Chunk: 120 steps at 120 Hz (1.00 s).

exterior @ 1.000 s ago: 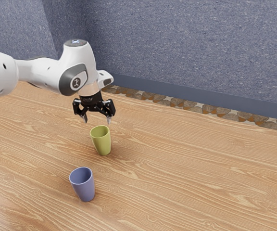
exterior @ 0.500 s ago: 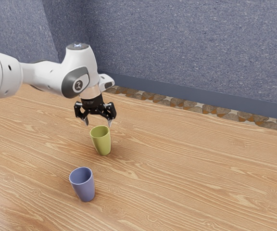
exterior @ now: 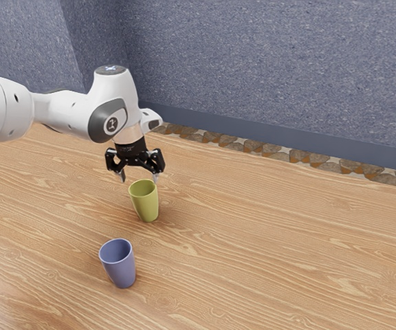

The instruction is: Place the left cup onto the right cup

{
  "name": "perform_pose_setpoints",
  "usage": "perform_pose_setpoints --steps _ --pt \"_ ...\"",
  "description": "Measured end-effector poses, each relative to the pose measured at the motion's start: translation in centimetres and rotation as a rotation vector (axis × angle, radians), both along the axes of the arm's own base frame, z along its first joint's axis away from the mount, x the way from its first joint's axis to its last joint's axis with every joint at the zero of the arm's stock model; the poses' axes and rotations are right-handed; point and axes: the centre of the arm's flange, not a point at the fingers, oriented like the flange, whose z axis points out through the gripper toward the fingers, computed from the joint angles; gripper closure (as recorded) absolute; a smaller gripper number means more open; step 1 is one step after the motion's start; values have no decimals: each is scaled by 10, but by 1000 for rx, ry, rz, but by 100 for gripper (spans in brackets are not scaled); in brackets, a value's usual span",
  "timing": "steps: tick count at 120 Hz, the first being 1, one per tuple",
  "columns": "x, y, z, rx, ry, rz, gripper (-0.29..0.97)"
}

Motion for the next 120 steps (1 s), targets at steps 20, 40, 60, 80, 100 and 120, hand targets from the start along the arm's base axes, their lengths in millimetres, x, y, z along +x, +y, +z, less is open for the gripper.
perform_pose_setpoints --steps 20,40,60,80,100,120 --pt "0 0 -2 0 2 0 0" --pt "1 0 -7 -1 8 -1 0" --pt "1 -1 -12 -2 12 -3 0" --pt "2 -2 -13 -3 12 -4 0" --pt "2 -3 -16 -4 15 -7 0" --pt "2 -5 -16 -5 15 -9 0"
